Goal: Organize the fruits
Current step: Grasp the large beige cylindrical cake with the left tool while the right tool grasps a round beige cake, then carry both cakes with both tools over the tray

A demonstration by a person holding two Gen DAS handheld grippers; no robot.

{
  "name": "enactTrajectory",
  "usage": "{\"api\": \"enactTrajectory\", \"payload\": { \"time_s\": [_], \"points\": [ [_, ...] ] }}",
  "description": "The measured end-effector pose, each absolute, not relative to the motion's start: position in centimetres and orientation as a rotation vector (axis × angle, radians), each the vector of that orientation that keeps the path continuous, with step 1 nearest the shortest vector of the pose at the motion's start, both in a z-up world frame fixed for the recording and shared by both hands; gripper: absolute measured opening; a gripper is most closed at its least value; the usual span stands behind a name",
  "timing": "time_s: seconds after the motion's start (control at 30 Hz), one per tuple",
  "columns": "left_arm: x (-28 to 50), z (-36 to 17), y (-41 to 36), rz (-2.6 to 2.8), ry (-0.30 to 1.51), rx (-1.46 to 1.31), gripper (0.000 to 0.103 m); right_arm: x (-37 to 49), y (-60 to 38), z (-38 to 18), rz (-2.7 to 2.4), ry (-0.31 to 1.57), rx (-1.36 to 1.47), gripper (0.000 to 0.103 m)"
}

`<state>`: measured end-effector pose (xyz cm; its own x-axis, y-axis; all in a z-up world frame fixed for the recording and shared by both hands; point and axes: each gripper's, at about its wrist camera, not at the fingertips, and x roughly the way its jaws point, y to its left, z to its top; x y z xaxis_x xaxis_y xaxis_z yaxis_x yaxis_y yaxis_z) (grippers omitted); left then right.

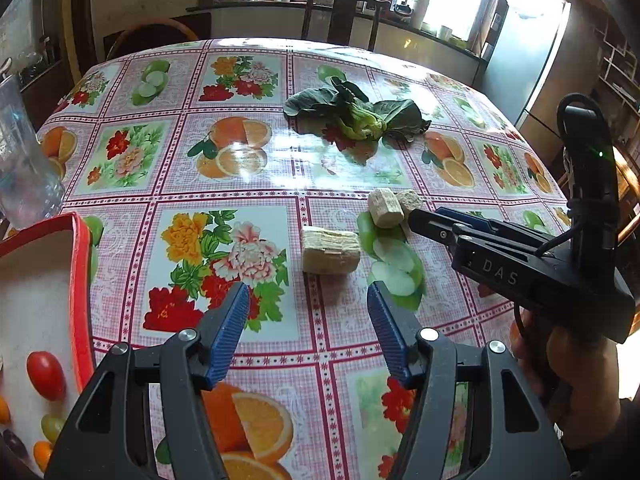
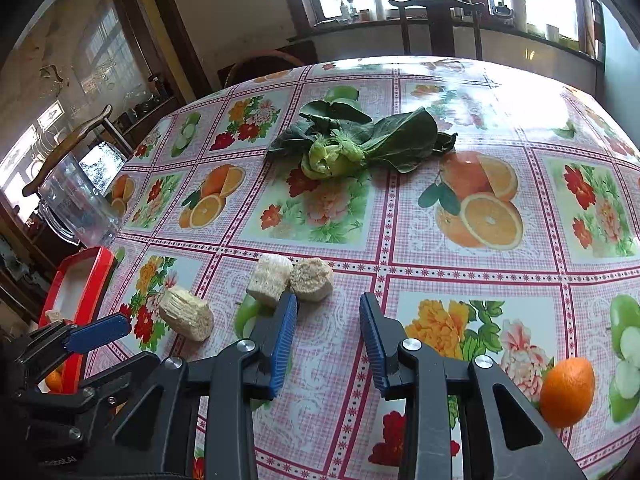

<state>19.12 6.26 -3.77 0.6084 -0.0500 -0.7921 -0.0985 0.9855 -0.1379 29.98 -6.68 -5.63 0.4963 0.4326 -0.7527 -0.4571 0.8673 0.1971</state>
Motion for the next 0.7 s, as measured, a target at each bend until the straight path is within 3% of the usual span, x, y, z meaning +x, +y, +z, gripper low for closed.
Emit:
{"api": "enactTrajectory", "payload": {
  "time_s": [0.37,0.5,0.7],
  "points": [
    [22.1,-5.6,5.7,0.036,0.889,-0.138,0.06,31.2,-5.0,-5.8,0.556,0.886,-0.078,0.025],
    [22.1,-5.5,5.7,0.004,0.882,-0.141,0.039,30.5,-5.7,-5.6,0.549,0.876,-0.056,0.025],
    [21.1,-5.3,5.8,-0.018,0.886,-0.163,0.039,28.2,-7.0,-5.5,0.555,0.883,-0.018,0.025]
  ]
}}
